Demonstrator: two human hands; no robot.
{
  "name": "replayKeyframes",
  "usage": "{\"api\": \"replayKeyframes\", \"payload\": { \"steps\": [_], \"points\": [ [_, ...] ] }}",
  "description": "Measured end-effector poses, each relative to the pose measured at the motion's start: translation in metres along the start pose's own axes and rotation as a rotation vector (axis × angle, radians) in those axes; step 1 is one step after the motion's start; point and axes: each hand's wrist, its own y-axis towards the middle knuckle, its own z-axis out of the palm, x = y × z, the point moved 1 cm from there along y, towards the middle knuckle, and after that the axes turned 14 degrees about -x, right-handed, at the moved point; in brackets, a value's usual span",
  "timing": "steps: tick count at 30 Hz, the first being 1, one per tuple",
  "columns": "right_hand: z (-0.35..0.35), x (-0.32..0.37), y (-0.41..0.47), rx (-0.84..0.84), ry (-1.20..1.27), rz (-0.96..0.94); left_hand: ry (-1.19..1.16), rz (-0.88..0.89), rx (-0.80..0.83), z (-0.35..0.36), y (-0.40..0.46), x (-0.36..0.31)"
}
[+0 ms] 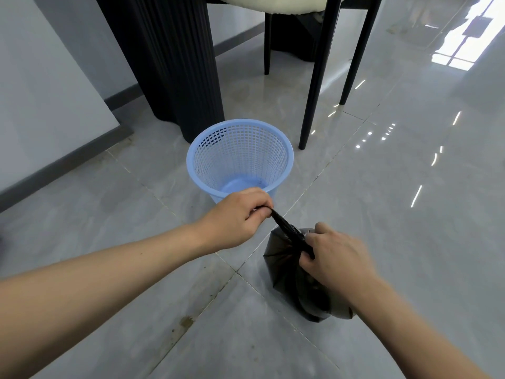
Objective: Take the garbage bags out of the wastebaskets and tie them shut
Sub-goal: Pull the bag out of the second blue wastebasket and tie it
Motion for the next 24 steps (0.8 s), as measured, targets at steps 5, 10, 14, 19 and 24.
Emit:
{"api": "replayKeyframes", "payload": {
  "steps": [5,10,14,19,24],
  "points": [
    [0.004,0.005,-0.005,-0.032,0.107,0.066,-0.080,0.000,0.022,0.000,0.002,-0.009],
    [0.001,0.000,0.001,0.047,0.572,0.288,-0.141,0.038,0.073,0.006,0.001,-0.022],
    [-0.002,0.001,0.004,0.207,0.764,0.302,-0.106,-0.034,0.008,0.008,0.006,-0.021],
    [0.004,0.002,-0.003,-0.242,0.158,-0.081,-0.005,-0.226,-0.022,0.007,0.004,-0.004],
    [0.008,-0.010,-0.008,-0.641,0.180,-0.145,-0.050,-0.241,0.032,0.012,-0.001,-0.007]
  ]
}}
